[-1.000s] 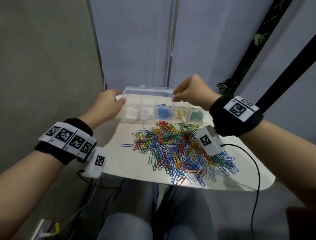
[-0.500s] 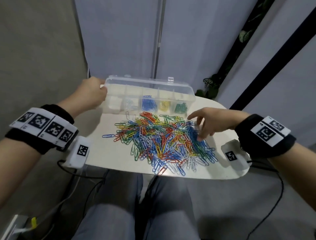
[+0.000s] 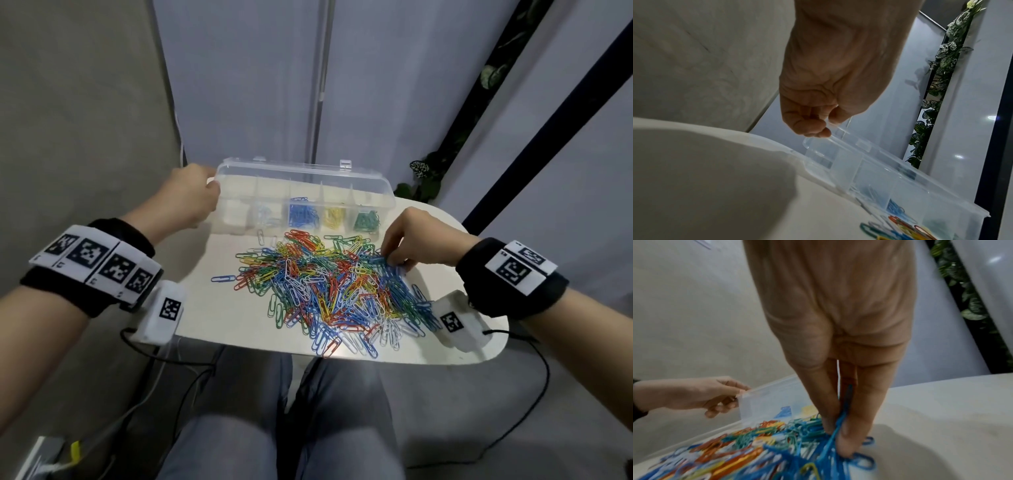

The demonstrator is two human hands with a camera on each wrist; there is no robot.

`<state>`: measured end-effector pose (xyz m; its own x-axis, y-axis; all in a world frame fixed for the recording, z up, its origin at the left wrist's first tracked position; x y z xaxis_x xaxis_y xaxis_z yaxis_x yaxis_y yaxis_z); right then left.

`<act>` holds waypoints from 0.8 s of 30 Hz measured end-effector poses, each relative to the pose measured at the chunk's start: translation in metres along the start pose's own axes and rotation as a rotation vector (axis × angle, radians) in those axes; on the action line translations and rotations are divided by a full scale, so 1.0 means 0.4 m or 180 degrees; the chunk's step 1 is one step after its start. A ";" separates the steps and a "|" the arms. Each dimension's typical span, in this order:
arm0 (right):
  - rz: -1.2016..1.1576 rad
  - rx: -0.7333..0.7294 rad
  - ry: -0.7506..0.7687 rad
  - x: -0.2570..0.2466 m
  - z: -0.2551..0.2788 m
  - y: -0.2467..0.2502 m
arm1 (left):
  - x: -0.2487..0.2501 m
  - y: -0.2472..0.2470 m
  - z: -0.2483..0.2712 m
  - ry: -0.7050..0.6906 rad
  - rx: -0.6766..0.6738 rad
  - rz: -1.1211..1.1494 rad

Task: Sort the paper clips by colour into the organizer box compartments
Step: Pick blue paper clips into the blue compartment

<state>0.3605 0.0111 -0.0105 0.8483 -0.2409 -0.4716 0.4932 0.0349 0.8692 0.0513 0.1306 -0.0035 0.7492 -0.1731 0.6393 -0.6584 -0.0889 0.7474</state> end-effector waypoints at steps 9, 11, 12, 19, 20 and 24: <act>-0.1640 0.0084 -0.0556 0.000 -0.018 0.060 | -0.002 -0.001 -0.004 -0.0051 -0.0038 -0.0035; -0.1685 0.0062 -0.0600 -0.007 -0.020 0.058 | -0.002 -0.001 -0.004 -0.0042 -0.0048 -0.0020; -0.1671 0.0031 -0.0603 -0.011 -0.020 0.055 | -0.003 0.000 -0.003 -0.0041 -0.0050 -0.0015; -0.1559 -0.0336 -0.0622 -0.030 -0.005 -0.002 | -0.004 0.001 -0.003 -0.0060 -0.0071 0.0019; -0.1605 -0.0381 -0.0643 -0.034 -0.003 -0.010 | -0.005 0.001 -0.004 -0.0061 -0.0079 0.0013; -0.1910 -0.0475 -0.0781 -0.042 -0.004 -0.021 | -0.004 0.003 -0.003 -0.0094 -0.0088 -0.0031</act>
<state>0.3425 0.0165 -0.0100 0.3584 -0.4736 -0.8045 0.9026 -0.0443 0.4282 0.0495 0.1320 -0.0033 0.7529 -0.2013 0.6266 -0.6484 -0.0638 0.7586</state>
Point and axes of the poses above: each hand's wrist, its own z-axis away from the middle knuckle, its own y-axis out of the back of the hand, x = y × z, the point moved 6 cm from there along -z, towards the middle knuckle, and after that the axes turned 11 degrees about x, right-handed, at the moved point
